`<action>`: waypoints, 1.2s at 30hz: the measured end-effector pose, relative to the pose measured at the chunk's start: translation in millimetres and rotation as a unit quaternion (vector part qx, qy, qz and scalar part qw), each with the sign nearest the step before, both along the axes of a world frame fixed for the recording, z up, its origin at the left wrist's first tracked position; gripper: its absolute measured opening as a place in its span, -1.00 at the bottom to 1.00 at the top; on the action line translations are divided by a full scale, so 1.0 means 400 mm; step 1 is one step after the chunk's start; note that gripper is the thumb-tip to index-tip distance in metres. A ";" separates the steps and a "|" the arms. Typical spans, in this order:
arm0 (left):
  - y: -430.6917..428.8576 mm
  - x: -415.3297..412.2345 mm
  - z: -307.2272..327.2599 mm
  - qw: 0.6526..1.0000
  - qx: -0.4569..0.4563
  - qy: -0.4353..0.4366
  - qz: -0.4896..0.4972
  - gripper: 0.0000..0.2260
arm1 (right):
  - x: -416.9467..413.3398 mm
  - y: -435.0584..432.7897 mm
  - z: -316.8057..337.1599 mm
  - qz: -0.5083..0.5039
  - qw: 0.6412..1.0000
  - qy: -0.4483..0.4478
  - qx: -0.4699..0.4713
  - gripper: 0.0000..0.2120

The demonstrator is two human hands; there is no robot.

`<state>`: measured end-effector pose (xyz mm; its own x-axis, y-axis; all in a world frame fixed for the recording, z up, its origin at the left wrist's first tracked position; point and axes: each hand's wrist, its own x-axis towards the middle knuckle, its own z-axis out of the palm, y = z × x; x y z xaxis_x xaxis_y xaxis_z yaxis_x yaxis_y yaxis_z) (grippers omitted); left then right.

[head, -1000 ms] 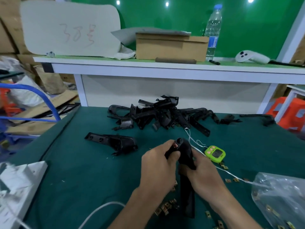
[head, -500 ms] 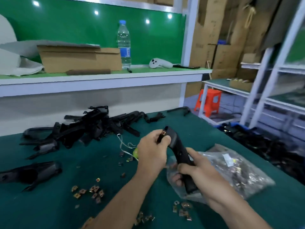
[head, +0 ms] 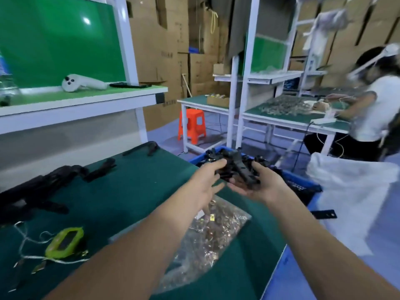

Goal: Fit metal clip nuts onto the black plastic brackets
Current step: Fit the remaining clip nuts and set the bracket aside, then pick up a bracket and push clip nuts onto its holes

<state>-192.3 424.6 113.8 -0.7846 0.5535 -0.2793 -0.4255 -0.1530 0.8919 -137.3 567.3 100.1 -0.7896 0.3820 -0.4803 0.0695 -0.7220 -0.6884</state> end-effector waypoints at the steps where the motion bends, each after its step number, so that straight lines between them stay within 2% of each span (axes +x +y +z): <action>1: 0.007 -0.013 -0.002 0.999 -0.040 0.013 0.006 -0.84 | -0.036 0.019 -0.010 -0.012 0.998 -0.031 0.047 -0.69; 4: -0.010 -0.050 -0.028 0.977 -0.167 0.129 0.014 -0.54 | -0.086 -0.014 -0.075 -0.005 0.959 -0.136 0.249 -0.81; 7: -0.061 -0.079 -0.043 0.945 -0.210 0.242 0.065 -0.64 | -0.118 -0.118 -0.108 0.010 0.893 -0.138 0.429 -0.92; 9: -0.113 -0.093 -0.061 0.919 -0.261 0.283 0.085 -0.66 | -0.133 -0.201 -0.098 0.034 0.861 -0.106 0.497 -0.76; 11: -0.182 -0.097 -0.074 0.895 -0.308 0.302 0.108 -0.68 | -0.137 -0.289 -0.082 0.076 0.829 -0.074 0.549 -0.68; 18: -0.582 -0.081 -0.109 0.816 -0.408 0.321 0.255 -0.68 | -0.168 -0.594 -0.063 0.272 0.688 0.008 0.673 -0.62; 22: -0.867 -0.023 -0.147 0.738 -0.480 0.330 0.340 -0.69 | -0.206 -0.796 -0.084 0.355 0.651 0.043 0.670 -0.65; 26: -1.137 0.048 -0.189 0.688 -0.567 0.261 0.369 -0.77 | -0.247 -0.991 -0.114 0.415 0.607 0.091 0.672 -0.45; 28: -1.244 0.089 -0.205 0.668 -0.591 0.229 0.390 -0.73 | -0.282 -1.070 -0.126 0.437 0.581 0.098 0.680 -0.33; 30: -1.318 0.130 -0.217 0.666 -0.591 0.219 0.399 -0.70 | -0.328 -1.136 -0.133 0.449 0.548 0.095 0.700 -0.27; 34: -1.354 0.184 -0.233 0.744 -0.553 0.194 0.319 -0.60 | -0.439 -1.247 -0.149 0.470 0.460 0.067 0.750 -0.35; 36: -1.336 0.194 -0.237 0.770 -0.552 0.195 0.253 -0.49 | -0.496 -1.292 -0.166 0.484 0.445 0.059 0.751 -0.38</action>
<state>-114.8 -110.0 19.1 -0.9651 -0.2573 -0.0496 -0.2281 0.7317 0.6423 -335.9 50.7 33.9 -0.9191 -0.3452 -0.1903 -0.2537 0.8875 -0.3847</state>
